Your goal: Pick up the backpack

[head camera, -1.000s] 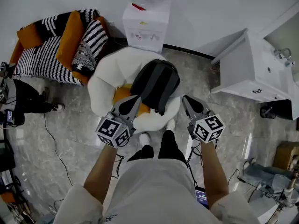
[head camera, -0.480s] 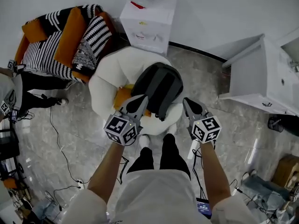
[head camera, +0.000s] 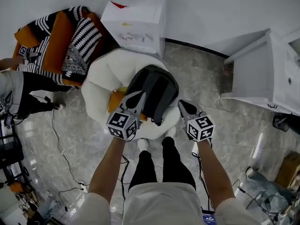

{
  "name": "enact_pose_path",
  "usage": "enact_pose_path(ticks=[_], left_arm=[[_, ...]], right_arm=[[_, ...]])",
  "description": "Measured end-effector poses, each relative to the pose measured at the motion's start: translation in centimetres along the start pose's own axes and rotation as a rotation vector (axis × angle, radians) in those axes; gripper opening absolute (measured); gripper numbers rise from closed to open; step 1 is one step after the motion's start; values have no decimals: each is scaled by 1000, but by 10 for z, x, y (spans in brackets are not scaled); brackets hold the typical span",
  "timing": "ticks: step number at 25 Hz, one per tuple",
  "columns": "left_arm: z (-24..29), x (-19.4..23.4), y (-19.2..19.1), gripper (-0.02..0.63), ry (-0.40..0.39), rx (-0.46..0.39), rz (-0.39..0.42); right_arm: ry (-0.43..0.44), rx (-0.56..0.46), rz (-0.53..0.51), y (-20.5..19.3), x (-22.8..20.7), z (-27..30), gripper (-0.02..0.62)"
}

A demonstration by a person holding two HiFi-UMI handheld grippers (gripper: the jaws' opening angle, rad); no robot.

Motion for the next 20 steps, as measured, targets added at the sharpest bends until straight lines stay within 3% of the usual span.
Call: enact_pose_path(ticks=[13, 20], left_arm=[[77, 28, -78, -1, 41, 199, 29], [108, 46, -113, 95, 30, 291, 42]], right_arm=[[-42, 128, 81, -65, -63, 61, 3], [-41, 171, 126, -92, -83, 88, 5]])
Point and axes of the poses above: the fingertips, and each gripper's own axes: z forward along the fingers, x to its left, y out of its top, the point moved 9 cm from there along -z, backward along the fingers, and after that the axes turned 10 degrees about z, right-handed, at the moved point
